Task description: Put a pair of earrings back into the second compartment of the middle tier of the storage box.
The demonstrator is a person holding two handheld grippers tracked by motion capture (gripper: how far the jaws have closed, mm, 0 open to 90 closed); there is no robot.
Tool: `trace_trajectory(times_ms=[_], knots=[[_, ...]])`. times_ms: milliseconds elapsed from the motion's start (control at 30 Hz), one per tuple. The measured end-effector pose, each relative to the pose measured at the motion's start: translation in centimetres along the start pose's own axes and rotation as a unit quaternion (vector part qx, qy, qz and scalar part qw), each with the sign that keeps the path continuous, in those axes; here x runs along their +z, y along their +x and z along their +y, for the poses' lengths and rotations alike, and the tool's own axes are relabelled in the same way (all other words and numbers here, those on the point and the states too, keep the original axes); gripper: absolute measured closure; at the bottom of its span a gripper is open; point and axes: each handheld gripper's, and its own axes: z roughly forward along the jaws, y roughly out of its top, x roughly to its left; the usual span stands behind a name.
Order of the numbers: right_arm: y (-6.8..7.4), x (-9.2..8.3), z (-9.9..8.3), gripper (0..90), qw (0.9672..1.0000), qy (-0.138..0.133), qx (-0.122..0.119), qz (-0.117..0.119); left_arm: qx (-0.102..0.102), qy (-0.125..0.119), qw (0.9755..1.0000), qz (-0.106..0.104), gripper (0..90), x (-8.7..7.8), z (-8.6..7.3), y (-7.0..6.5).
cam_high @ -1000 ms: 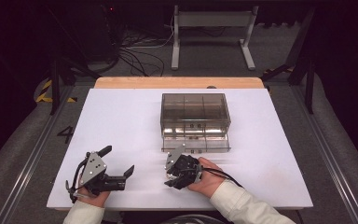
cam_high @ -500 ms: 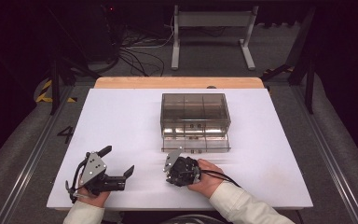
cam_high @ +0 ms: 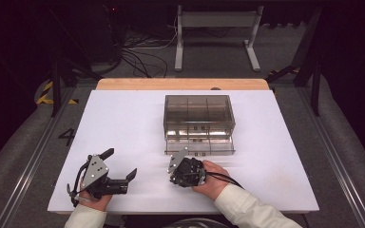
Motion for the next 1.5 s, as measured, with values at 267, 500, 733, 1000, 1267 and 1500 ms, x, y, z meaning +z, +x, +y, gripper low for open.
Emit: trace_trajectory(times_ms=[267,500,733,1000,1267,1500], knots=[[-0.3,-1.9,0.2,85.9,0.9997,-0.023,0.004,-0.007,0.000,0.001,1.0000,0.001,0.6,0.0,0.0,0.0],[-0.7,-3.1,0.4,85.9,0.9993,-0.035,0.003,-0.014,-0.001,0.000,1.0000,0.001,0.6,0.0,0.0,0.0],[-0.9,-4.1,0.6,85.9,0.9987,-0.047,0.002,-0.022,0.000,0.001,1.0000,0.002,0.6,0.0,0.0,0.0],[-1.3,-5.2,0.6,85.7,0.9979,-0.057,0.006,-0.030,0.000,0.001,1.0000,0.002,0.6,0.0,0.0,0.0],[-1.8,-6.2,0.8,86.3,0.9974,-0.060,0.009,-0.039,0.001,0.000,1.0000,0.001,0.6,0.0,0.0,0.0],[-2.5,-7.0,0.8,86.3,0.9964,-0.068,0.017,-0.047,0.002,0.000,1.0000,0.001,0.6,0.0,0.0,0.0]])
